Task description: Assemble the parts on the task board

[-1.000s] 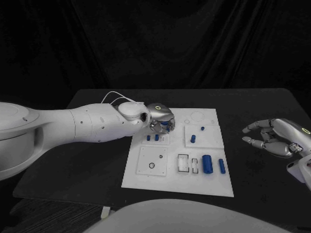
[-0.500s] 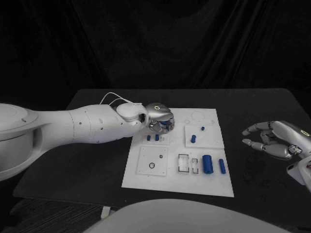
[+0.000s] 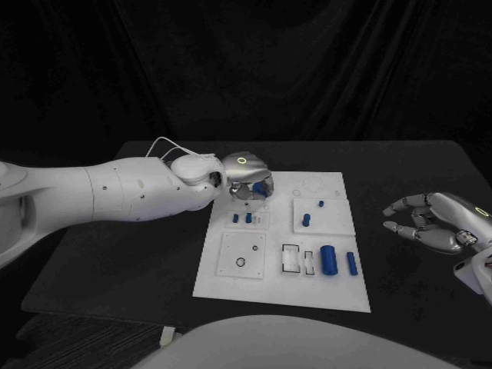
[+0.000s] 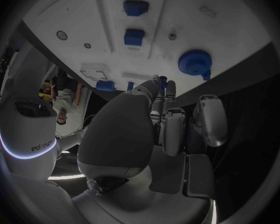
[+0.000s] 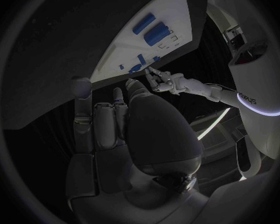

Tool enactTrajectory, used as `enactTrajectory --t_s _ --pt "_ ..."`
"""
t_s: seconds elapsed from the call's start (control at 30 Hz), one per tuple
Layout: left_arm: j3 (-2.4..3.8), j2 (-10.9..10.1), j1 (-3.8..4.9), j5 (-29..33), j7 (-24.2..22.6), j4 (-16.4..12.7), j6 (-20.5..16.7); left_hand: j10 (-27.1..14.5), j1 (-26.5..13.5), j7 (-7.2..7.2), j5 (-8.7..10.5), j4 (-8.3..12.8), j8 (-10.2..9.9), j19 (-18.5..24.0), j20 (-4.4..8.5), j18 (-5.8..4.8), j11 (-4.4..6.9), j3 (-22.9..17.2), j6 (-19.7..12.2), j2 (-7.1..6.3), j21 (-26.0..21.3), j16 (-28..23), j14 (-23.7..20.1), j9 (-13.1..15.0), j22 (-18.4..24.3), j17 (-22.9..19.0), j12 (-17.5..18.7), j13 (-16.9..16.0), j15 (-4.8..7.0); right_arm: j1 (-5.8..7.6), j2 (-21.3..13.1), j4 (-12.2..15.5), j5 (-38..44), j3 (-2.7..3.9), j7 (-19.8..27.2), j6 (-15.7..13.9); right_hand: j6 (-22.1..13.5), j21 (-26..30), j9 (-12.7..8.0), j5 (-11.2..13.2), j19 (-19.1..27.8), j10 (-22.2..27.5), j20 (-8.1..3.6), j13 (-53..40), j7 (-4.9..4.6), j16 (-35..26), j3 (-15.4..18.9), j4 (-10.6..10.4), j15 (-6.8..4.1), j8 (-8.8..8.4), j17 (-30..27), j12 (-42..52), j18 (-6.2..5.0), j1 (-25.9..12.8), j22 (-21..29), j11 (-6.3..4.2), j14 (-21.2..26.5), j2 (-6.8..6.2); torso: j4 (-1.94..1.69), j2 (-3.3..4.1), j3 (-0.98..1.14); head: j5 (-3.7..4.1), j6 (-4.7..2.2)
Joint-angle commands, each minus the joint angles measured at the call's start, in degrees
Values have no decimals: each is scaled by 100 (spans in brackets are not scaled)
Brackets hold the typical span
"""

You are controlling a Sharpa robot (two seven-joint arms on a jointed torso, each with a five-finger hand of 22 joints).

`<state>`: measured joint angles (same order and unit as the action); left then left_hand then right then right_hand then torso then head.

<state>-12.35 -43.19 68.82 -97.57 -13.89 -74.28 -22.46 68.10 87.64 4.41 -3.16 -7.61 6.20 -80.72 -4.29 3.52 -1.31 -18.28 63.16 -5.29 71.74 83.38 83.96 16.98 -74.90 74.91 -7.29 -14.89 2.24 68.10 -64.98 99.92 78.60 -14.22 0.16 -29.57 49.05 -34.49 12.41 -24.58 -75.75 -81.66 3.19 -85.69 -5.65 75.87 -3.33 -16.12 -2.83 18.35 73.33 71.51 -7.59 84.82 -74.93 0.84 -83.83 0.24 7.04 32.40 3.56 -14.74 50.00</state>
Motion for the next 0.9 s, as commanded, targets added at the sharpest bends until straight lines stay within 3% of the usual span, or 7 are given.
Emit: enactTrajectory --t_s 0.03,0.17,0.3,0.33,0.57,0.67,0.9 --pt "6 -125 166 -10 -132 -114 8 90 -100 -42 13 -72 -28 8 31 54 34 12 38 -104 -77 -23 -8 -13 -973 -39 49 38 36 -12 6 -3 -19 3 -81 74 53 19 -4 -32 -2 13 6 1110 -4 -31 -31 7 -32 29 -6 -45 -72 30 -364 -34 -163 10 1 7 5 -24 0" --pt "5 -298 312 -10 -114 -213 204 99 -130 -53 18 -118 -62 36 46 63 42 19 10 -148 -128 -76 -55 -28 -960 -144 103 75 49 -12 24 -10 -22 3 -93 84 53 28 -4 -28 0 12 6 1108 -5 -34 -31 3 -31 29 -9 -43 -72 26 -362 -33 -162 12 1 -7 17 -44 0" --pt "3 -412 363 -10 -70 -287 285 107 -135 -51 15 -126 -66 43 49 65 41 20 9 -157 -143 -88 -66 -31 -957 -168 111 81 51 -23 48 -36 -40 3 -81 84 53 25 -5 -19 -1 14 7 1112 -7 -31 -30 -3 -30 29 -5 -47 -72 20 -364 -32 -162 14 -11 0 18 -45 0" --pt "3 -427 360 -10 -67 -299 290 112 -137 -49 14 -130 -67 40 50 64 39 20 11 -160 -136 -92 -69 -31 -959 -176 113 83 52 -31 48 -39 -48 3 -78 85 52 34 -5 -16 1 16 7 1115 -7 -31 -30 -4 -30 28 -4 -52 -73 18 -362 -33 -162 15 -13 3 10 -44 0" --pt "1 -419 237 -10 -66 -285 259 137 -153 -48 9 -152 -65 45 54 64 37 24 29 -172 -145 -96 -73 -31 -957 -182 124 93 52 -58 57 -52 -68 3 -60 89 51 31 -6 -14 0 18 7 1119 -7 -31 -30 -5 -30 28 -4 -56 -72 18 -363 -32 -162 15 -10 0 3 -68 0" --pt "1 -366 140 -10 -73 -212 266 153 -143 -51 5 -155 -60 48 55 65 40 14 45 -166 -152 -100 -75 -29 -956 -188 129 98 53 -64 67 -55 -71 3 -54 94 51 31 -6 -14 0 18 7 1119 -7 -31 -30 -5 -30 28 -4 -56 -72 18 -363 -32 -162 15 5 4 0 -75 0" --pt "1 -266 -57 -10 -38 -41 264 168 -85 -42 -59 -132 -75 50 60 64 33 -19 45 -179 -157 -103 -77 -36 -957 -194 165 122 54 -73 63 -48 -73 3 -47 98 48 55 -7 -5 5 21 8 1125 -8 -42 -33 -10 -28 26 -15 -65 -75 14 -359 -31 -159 22 -6 9 2 -70 0"
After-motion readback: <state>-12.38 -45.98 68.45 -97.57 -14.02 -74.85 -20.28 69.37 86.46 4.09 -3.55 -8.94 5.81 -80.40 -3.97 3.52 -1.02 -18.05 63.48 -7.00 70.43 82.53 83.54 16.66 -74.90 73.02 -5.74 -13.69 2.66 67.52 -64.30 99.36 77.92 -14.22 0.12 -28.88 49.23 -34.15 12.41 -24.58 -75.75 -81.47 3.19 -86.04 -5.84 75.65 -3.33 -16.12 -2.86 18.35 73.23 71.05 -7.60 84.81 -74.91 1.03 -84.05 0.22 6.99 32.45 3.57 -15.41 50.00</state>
